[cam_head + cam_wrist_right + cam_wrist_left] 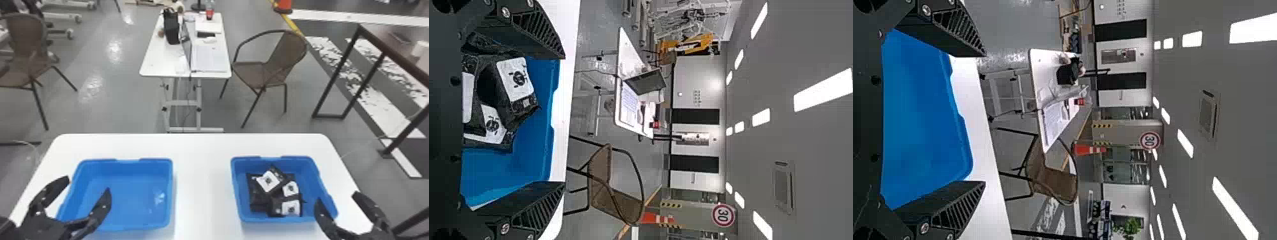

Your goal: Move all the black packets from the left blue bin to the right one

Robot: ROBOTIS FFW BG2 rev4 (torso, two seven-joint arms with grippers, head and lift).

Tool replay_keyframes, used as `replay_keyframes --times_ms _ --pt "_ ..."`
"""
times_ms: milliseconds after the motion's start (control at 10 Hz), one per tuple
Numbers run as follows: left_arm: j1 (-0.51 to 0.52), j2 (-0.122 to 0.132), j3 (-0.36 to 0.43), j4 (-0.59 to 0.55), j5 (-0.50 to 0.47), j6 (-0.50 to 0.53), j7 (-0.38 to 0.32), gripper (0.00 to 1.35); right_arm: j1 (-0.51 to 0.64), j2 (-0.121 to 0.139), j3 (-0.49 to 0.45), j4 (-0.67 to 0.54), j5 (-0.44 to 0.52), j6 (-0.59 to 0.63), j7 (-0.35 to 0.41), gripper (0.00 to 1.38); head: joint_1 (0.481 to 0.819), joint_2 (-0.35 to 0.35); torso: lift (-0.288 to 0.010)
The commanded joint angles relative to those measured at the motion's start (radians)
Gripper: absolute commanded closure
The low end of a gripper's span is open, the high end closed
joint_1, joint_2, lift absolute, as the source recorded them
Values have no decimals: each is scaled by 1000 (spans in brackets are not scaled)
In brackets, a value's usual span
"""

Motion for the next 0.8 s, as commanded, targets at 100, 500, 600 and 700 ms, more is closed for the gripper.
replay_keyframes --times_ms 100,500,600,700 --pt "-9 -3 -10 0 3 21 1 125 -7 4 7 3 0 4 0 128 695 -113 0" --pt "-9 -3 -13 0 3 29 3 125 -4 4 7 3 0 10 0 128 695 -114 0" --pt "-9 -3 -14 0 3 29 4 125 -4 4 7 3 -3 10 0 128 695 -114 0" --pt "-9 -3 -17 0 3 32 6 125 -4 4 6 3 -4 12 0 128 695 -114 0"
